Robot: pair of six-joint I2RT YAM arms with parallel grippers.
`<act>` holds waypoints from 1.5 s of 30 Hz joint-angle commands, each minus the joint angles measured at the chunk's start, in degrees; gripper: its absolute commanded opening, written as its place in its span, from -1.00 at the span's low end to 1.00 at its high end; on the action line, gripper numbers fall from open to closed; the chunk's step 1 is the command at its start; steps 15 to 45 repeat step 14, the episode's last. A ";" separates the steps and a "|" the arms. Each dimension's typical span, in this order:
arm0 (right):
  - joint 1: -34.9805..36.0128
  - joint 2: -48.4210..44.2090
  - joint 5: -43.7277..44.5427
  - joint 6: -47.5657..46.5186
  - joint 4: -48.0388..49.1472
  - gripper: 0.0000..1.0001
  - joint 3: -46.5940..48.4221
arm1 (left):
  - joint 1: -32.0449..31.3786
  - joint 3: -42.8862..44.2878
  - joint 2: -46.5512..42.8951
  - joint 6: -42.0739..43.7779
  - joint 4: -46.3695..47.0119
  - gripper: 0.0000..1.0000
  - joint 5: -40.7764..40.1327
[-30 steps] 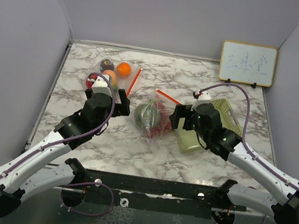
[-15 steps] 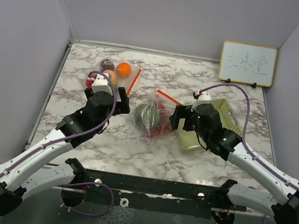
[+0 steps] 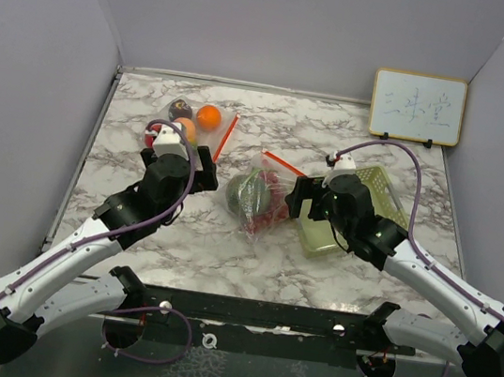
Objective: Place the food in the zip-top bag and seal the zipper
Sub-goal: Reset both arms
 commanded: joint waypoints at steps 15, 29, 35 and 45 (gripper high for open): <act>-0.04 -1.17 -1.31 0.91 0.45 0.99 0.97 | 0.11 1.64 -0.24 -0.97 -1.93 0.98 -5.10; -0.04 -1.17 -1.31 0.91 0.45 0.99 0.97 | 0.11 1.64 -0.24 -0.97 -1.93 0.98 -5.10; -0.04 -1.17 -1.31 0.91 0.45 0.99 0.97 | 0.11 1.64 -0.24 -0.97 -1.93 0.98 -5.10; -0.04 -1.17 -1.31 0.91 0.45 0.99 0.97 | 0.11 1.64 -0.24 -0.97 -1.93 0.98 -5.10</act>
